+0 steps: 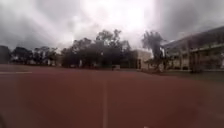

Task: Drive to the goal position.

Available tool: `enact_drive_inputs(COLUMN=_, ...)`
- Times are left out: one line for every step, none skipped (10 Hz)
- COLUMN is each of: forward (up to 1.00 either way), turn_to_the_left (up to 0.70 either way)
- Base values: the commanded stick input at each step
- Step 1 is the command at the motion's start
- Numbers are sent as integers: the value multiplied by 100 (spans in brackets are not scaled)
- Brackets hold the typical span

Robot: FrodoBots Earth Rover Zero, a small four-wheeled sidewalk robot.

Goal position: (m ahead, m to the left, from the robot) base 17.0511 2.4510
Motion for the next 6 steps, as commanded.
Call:
enact_drive_inputs(forward=67, turn_to_the_left=0)
enact_drive_inputs(forward=67, turn_to_the_left=0)
enact_drive_inputs(forward=67, turn_to_the_left=0)
enact_drive_inputs(forward=67, turn_to_the_left=0)
enact_drive_inputs(forward=67, turn_to_the_left=0)
enact_drive_inputs(forward=67, turn_to_the_left=0)
